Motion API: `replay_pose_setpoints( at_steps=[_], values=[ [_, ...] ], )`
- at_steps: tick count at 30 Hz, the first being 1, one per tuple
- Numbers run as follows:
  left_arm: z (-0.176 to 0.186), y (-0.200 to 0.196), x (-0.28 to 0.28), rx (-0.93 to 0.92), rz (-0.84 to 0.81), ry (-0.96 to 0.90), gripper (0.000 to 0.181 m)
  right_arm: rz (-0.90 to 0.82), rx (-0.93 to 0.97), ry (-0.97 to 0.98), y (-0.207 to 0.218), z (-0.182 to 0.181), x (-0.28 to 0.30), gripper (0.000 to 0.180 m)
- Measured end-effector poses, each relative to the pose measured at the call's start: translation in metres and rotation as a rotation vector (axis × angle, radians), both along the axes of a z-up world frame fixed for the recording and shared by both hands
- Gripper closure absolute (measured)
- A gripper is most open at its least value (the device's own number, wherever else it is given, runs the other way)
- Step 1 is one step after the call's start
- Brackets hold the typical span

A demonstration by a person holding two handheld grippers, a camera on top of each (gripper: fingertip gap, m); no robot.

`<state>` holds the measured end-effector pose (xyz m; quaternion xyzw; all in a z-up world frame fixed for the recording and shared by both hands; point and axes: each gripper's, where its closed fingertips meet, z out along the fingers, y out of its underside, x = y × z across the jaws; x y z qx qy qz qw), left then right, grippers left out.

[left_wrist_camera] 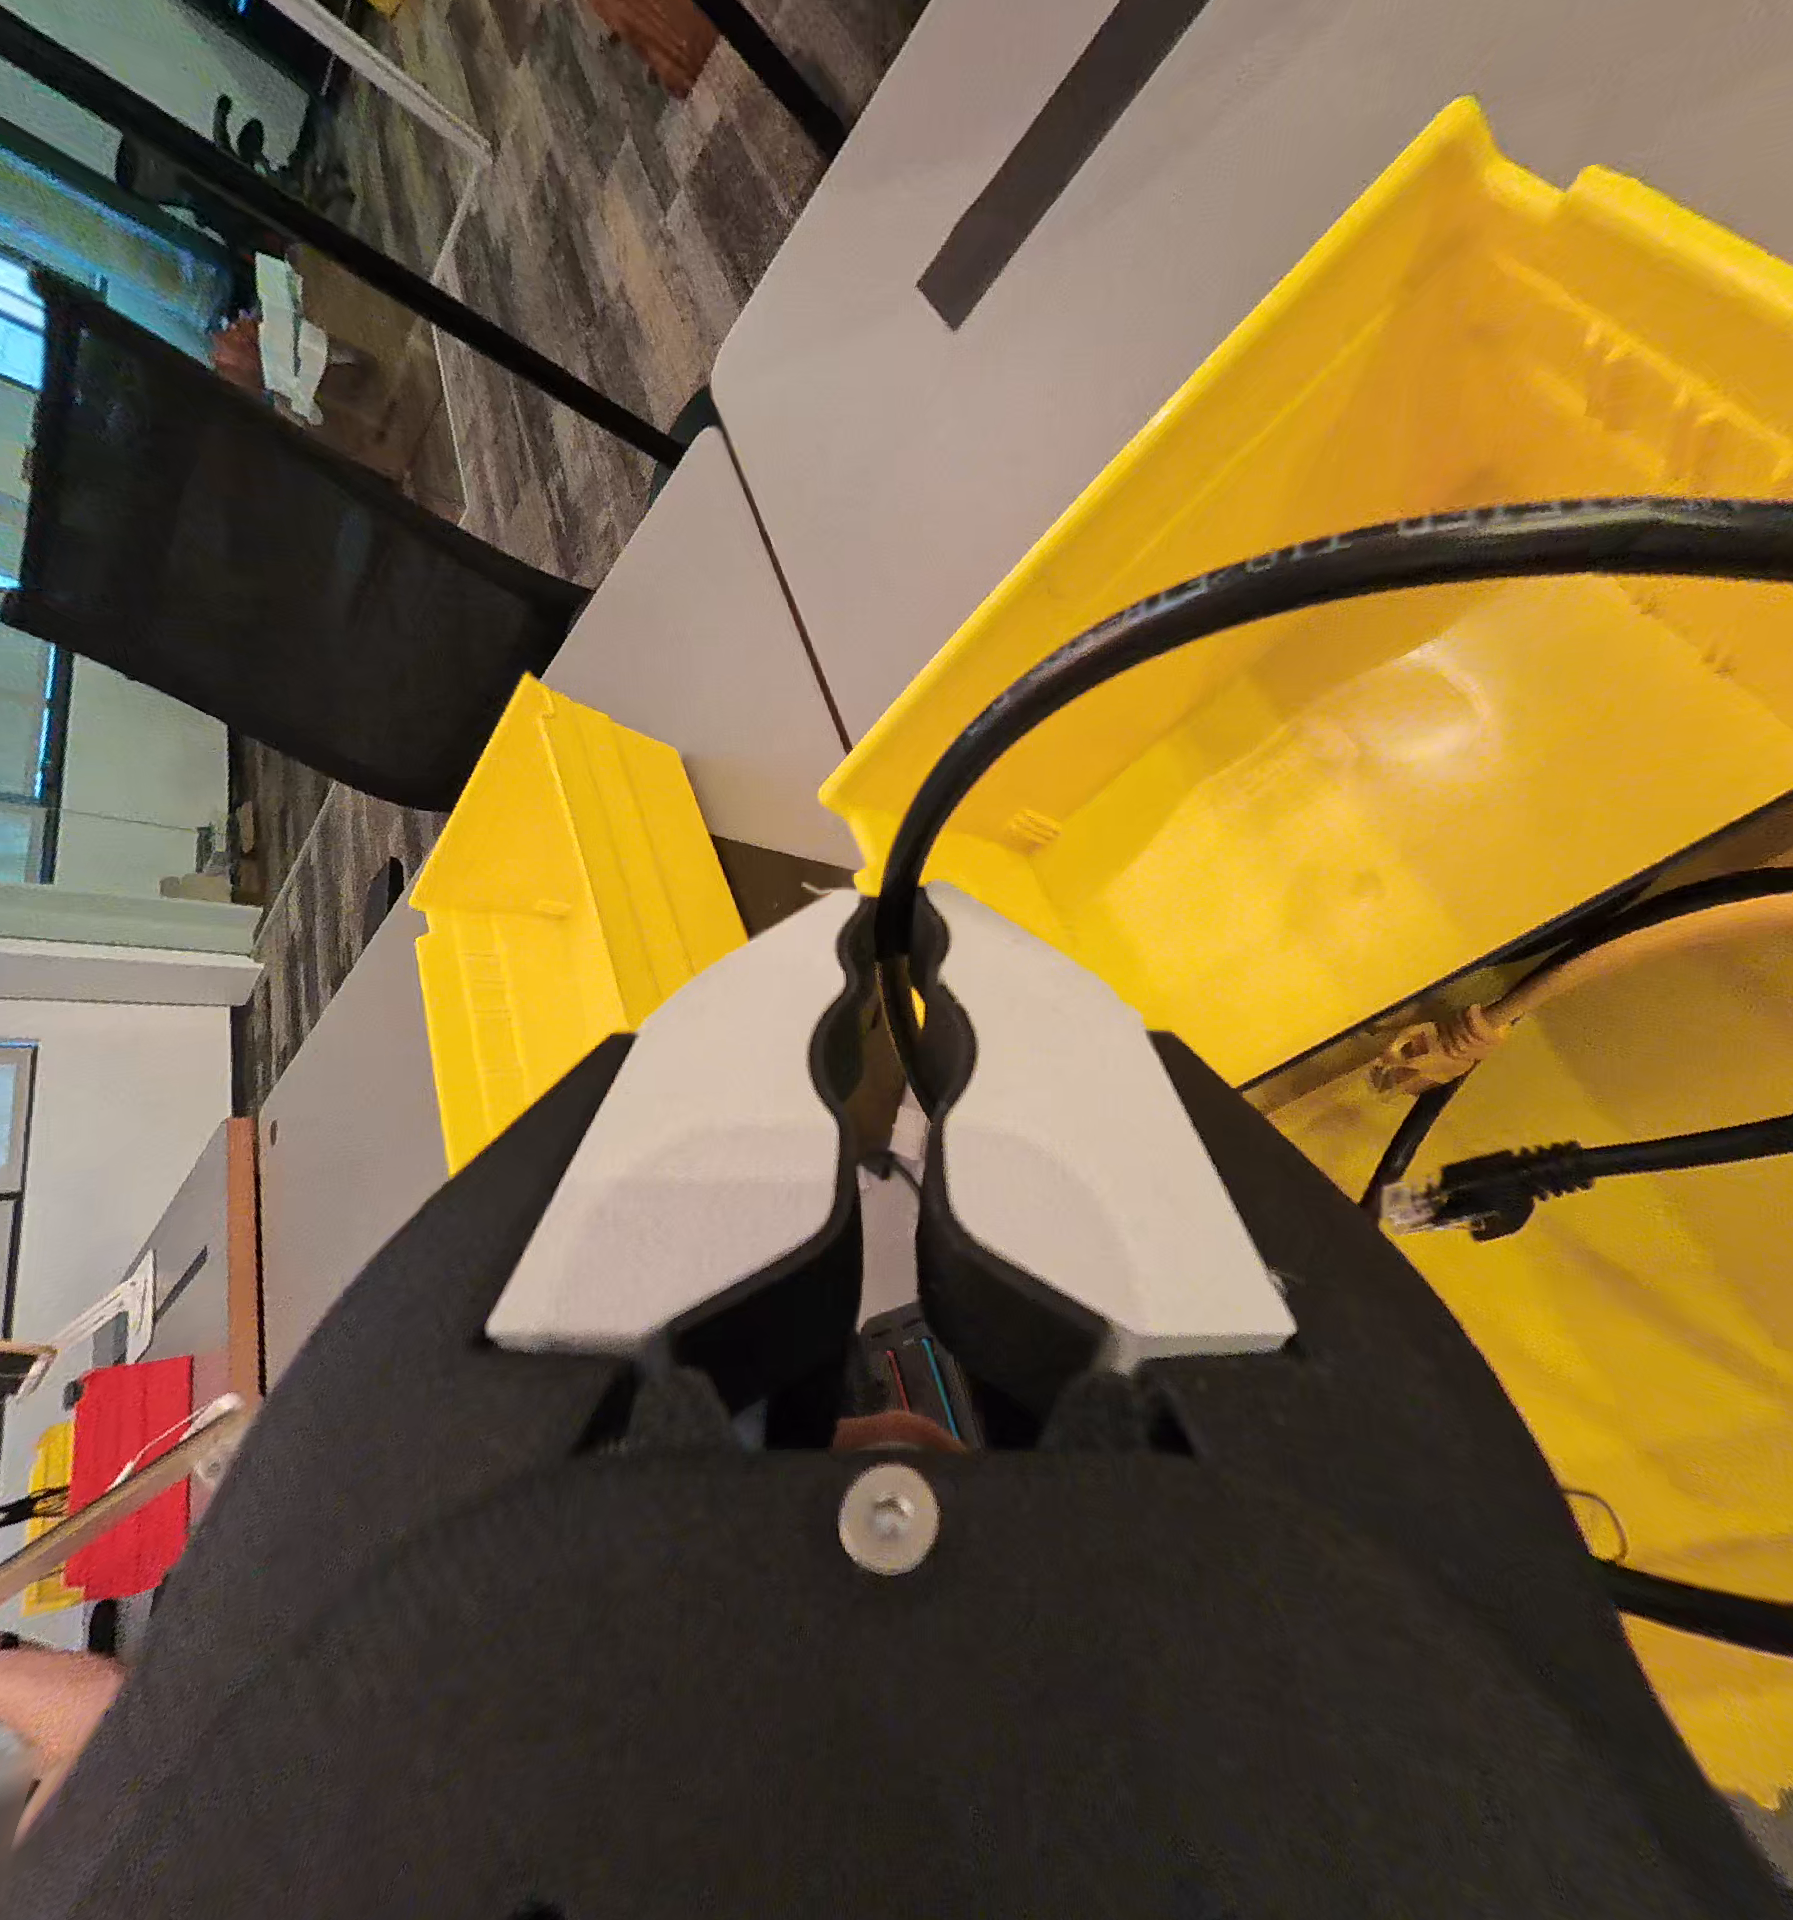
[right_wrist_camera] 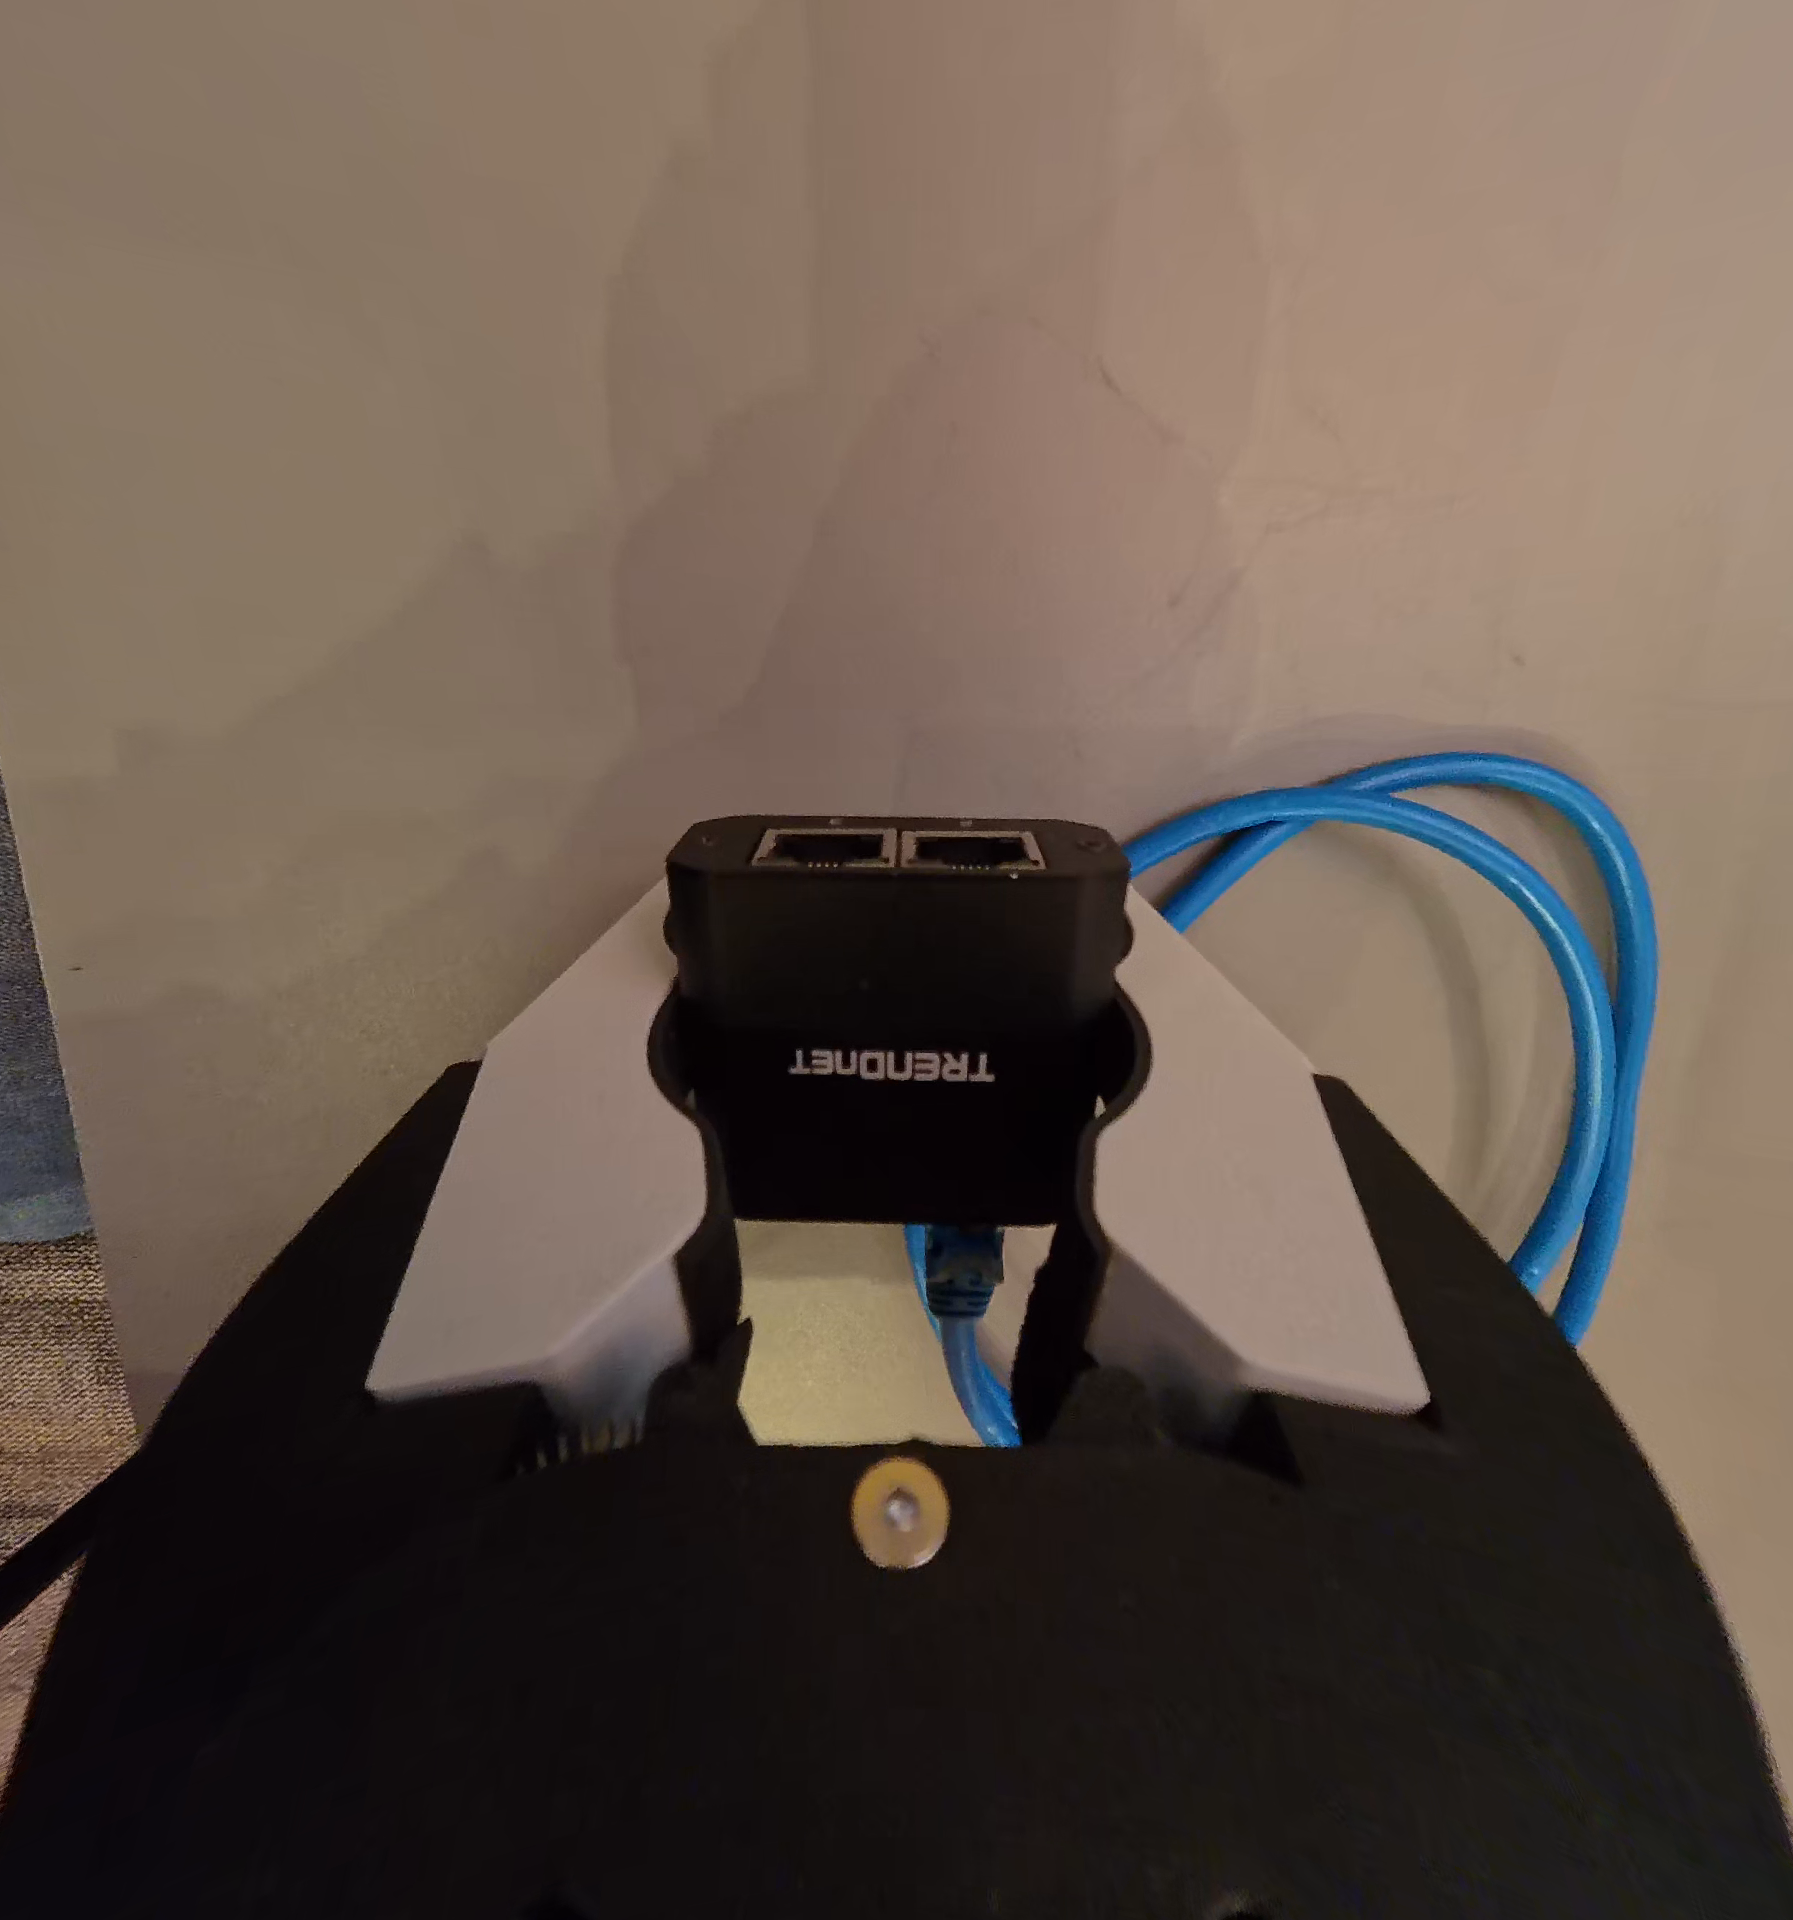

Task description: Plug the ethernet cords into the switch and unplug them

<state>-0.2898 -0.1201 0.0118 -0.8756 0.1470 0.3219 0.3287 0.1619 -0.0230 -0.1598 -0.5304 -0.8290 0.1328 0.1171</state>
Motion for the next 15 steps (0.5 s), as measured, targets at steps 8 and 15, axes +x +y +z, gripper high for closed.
replay_pose_setpoints(
  at_steps=[8, 15],
  values=[
    [0.016, 0.000, -0.022, 0.079, 0.098, 0.045, 0.175, 0.003, 0.009, -0.020, -0.001, 0.000, 0.000, 0.107],
    [0.034, 0.006, -0.034, 0.109, 0.116, 0.033, 0.175, 0.001, 0.006, -0.019, -0.001, 0.000, 0.000, 0.107]
  ],
)
